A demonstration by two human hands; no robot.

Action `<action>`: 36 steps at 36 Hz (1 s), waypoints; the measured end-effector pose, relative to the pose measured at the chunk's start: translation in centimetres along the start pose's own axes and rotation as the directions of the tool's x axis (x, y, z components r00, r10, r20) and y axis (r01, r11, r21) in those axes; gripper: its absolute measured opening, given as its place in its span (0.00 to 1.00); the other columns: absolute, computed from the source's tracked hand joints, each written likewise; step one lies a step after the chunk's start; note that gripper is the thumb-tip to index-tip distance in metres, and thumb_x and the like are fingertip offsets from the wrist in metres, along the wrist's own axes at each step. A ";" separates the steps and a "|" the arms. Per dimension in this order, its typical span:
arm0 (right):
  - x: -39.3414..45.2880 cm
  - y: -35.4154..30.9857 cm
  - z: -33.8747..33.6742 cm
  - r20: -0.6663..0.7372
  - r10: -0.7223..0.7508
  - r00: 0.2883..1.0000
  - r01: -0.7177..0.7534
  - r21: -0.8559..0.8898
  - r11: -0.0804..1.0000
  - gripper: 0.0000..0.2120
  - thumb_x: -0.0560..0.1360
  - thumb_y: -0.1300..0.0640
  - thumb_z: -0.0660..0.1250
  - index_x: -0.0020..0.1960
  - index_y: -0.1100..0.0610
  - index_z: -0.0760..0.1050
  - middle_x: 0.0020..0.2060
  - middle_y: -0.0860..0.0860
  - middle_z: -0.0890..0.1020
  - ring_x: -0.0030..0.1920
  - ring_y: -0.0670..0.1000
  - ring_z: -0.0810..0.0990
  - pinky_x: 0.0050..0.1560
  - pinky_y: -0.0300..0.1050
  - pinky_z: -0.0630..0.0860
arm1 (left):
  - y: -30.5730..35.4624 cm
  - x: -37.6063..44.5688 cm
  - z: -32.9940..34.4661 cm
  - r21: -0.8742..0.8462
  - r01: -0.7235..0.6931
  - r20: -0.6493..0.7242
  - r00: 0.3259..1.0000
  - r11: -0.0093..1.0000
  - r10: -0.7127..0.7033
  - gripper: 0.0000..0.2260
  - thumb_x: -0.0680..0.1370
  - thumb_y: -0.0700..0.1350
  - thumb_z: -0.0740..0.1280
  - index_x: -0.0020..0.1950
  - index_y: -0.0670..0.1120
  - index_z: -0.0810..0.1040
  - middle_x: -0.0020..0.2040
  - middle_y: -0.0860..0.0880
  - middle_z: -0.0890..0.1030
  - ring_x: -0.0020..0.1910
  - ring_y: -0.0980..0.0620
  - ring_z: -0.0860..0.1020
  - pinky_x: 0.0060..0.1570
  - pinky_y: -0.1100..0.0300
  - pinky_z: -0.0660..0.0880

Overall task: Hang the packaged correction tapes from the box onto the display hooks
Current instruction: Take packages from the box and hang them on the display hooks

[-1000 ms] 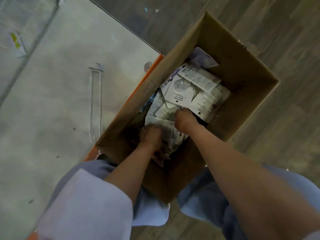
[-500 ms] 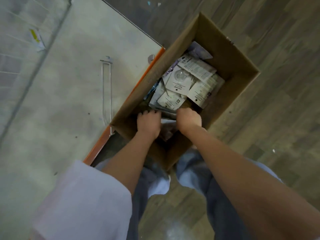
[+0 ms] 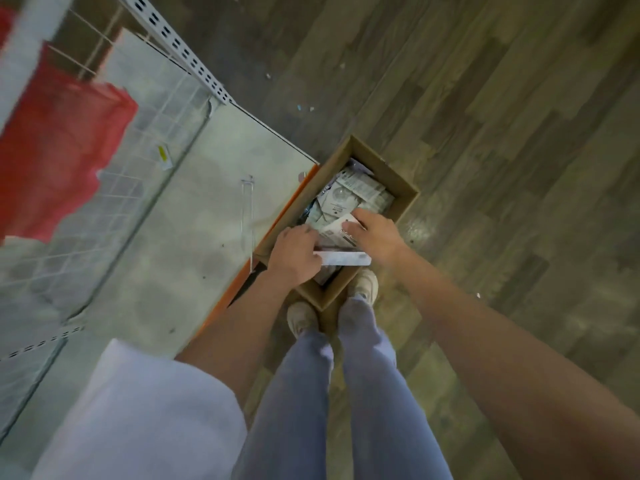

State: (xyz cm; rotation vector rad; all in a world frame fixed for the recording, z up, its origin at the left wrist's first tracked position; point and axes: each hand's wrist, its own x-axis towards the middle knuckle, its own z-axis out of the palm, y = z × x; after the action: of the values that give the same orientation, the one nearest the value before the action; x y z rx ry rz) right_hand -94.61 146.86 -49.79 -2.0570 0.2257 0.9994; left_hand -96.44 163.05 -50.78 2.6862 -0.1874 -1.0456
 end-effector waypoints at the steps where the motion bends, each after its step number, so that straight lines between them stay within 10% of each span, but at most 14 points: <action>1: -0.5 -0.7 -0.6 -0.009 -0.008 1.000 0.008 0.009 1.000 0.07 0.82 0.53 0.58 0.51 0.56 0.72 0.47 0.52 0.73 0.48 0.52 0.70 0.34 0.36 0.63 | 0.2 -0.6 -1.0 -0.028 0.012 0.005 1.000 1.000 -0.012 0.14 0.75 0.44 0.67 0.61 0.45 0.78 0.58 0.47 0.77 0.59 0.47 0.74 0.62 0.55 0.69; 9: -4.3 -5.1 -2.7 -0.094 -0.013 0.995 0.024 0.117 0.993 0.15 0.81 0.53 0.61 0.35 0.51 0.66 0.32 0.48 0.71 0.32 0.46 0.68 0.32 0.40 0.62 | 1.8 -5.6 -5.9 -0.136 0.035 -0.051 0.998 0.990 -0.042 0.16 0.78 0.46 0.66 0.65 0.44 0.75 0.62 0.46 0.76 0.58 0.47 0.76 0.55 0.57 0.72; 19: -11.2 -10.5 -1.7 -0.237 -0.139 0.962 0.166 0.098 0.981 0.11 0.78 0.51 0.66 0.48 0.59 0.76 0.41 0.53 0.79 0.34 0.45 0.74 0.33 0.38 0.69 | 1.5 -14.2 -9.6 -0.148 0.014 -0.217 0.975 0.989 -0.046 0.16 0.79 0.45 0.65 0.65 0.42 0.73 0.59 0.45 0.73 0.57 0.47 0.73 0.49 0.58 0.70; 24: -15.5 -14.7 -0.1 -0.256 -0.207 0.944 0.264 0.213 0.941 0.17 0.76 0.44 0.67 0.47 0.59 0.75 0.44 0.53 0.81 0.42 0.50 0.77 0.50 0.49 0.76 | -0.3 -19.9 -12.6 -0.188 0.016 -0.318 0.945 0.982 -0.077 0.15 0.78 0.45 0.66 0.63 0.41 0.74 0.57 0.45 0.73 0.58 0.47 0.72 0.53 0.56 0.69; 36: -27.6 -27.5 -1.7 -0.298 -0.422 0.856 0.497 0.254 0.830 0.16 0.76 0.41 0.65 0.47 0.55 0.76 0.45 0.50 0.81 0.45 0.51 0.80 0.47 0.43 0.76 | 0.1 -32.0 -23.0 -0.251 -0.042 -0.621 0.774 0.967 -0.127 0.15 0.78 0.46 0.67 0.61 0.39 0.76 0.58 0.40 0.76 0.57 0.41 0.76 0.51 0.50 0.76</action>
State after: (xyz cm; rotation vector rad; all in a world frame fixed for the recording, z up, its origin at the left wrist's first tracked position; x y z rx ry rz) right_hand -99.13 158.53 -12.83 -1.7938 -0.0015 0.3904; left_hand -104.34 173.90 -13.68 2.6366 0.1328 -0.0995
